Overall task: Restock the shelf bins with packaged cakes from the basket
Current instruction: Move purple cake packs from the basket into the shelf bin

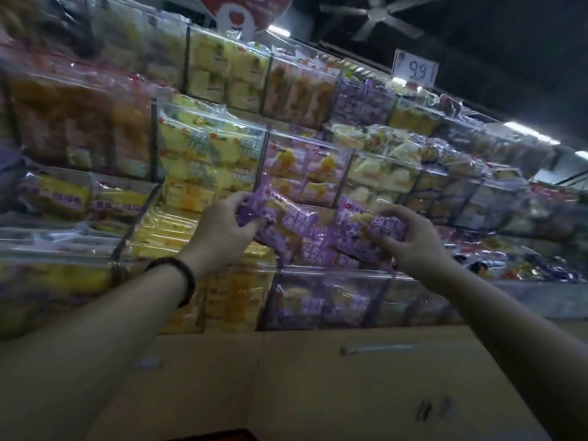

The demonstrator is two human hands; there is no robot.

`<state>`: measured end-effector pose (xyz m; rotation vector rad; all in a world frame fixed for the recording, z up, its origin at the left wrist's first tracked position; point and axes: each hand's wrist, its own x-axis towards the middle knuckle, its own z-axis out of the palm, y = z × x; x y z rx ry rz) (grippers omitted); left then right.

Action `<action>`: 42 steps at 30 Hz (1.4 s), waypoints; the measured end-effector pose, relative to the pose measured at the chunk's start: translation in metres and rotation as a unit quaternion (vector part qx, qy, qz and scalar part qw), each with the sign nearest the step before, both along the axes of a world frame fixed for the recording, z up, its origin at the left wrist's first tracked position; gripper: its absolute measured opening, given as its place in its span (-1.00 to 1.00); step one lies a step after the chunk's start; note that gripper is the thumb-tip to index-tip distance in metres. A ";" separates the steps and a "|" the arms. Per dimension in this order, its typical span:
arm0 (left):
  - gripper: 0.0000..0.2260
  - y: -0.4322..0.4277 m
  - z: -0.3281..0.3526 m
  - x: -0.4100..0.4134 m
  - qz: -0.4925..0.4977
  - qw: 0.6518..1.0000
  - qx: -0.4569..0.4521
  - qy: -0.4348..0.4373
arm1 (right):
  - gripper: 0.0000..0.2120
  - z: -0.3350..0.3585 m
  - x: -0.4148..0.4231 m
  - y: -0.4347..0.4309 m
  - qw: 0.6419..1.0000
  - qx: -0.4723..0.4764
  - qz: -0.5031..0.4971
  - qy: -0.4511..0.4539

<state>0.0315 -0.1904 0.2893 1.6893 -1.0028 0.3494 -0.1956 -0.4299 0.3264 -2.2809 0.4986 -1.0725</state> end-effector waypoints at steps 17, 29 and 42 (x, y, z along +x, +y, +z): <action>-0.89 -0.006 -0.002 0.008 -0.009 0.999 0.007 0.041 | -0.69 0.008 0.076 0.008 0.872 -0.237 -0.187 0.386; -0.77 0.001 -0.002 0.003 -0.082 0.995 -0.005 0.053 | -0.52 0.048 0.093 0.088 0.936 -0.313 0.045 0.154; -0.75 -0.004 -0.005 0.002 -0.057 0.997 -0.001 0.048 | -0.58 0.025 0.099 0.069 0.869 -0.384 -0.045 0.310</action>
